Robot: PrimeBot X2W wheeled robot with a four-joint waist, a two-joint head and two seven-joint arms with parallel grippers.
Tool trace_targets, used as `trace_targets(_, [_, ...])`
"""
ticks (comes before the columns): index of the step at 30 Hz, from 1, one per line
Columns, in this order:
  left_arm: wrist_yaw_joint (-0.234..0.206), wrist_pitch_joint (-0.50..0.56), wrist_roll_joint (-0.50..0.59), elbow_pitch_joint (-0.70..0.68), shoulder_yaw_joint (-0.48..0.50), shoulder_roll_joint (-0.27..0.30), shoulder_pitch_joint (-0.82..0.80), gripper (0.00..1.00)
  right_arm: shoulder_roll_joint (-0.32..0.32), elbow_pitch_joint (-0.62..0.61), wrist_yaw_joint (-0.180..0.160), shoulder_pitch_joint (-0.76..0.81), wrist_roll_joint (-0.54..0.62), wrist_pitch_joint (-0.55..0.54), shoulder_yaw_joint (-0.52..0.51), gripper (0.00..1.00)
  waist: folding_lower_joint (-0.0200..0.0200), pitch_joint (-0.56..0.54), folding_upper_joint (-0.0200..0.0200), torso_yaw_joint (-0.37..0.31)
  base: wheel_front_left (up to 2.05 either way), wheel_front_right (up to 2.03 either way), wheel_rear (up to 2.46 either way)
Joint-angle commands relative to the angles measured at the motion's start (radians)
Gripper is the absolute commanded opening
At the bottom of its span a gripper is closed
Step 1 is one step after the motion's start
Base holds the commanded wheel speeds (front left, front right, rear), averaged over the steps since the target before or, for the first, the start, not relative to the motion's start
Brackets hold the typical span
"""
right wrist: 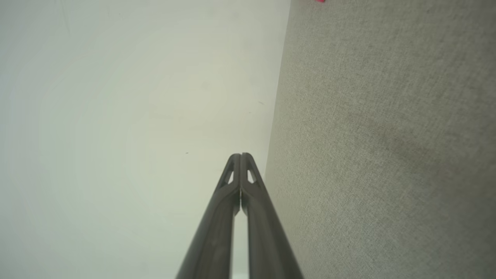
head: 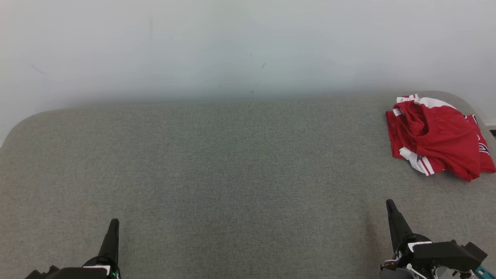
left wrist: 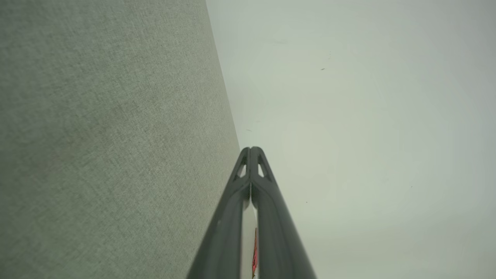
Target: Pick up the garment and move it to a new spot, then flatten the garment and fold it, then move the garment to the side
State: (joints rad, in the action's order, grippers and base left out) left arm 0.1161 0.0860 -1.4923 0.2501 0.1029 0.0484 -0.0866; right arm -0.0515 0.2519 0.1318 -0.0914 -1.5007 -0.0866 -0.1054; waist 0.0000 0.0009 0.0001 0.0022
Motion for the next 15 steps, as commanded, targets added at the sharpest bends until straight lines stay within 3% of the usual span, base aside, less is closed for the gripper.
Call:
trace_targets(1, [0.009,0.006,-0.026,-0.006,0.005,0.003,-0.017,0.0,0.002,-0.005,-0.002,-0.011,-0.022,-0.006,-0.003,0.0,0.0,0.0,-0.0001,0.0,0.0,0.0,0.0])
trace_targets(15, [0.019,0.029,-0.115,-0.006,0.013,0.003,-0.027,0.0,0.002,-0.009,-0.002,-0.021,-0.11,-0.029,-0.01,0.0,0.0,0.002,-0.0001,-0.002,0.0,0.0,0.0])
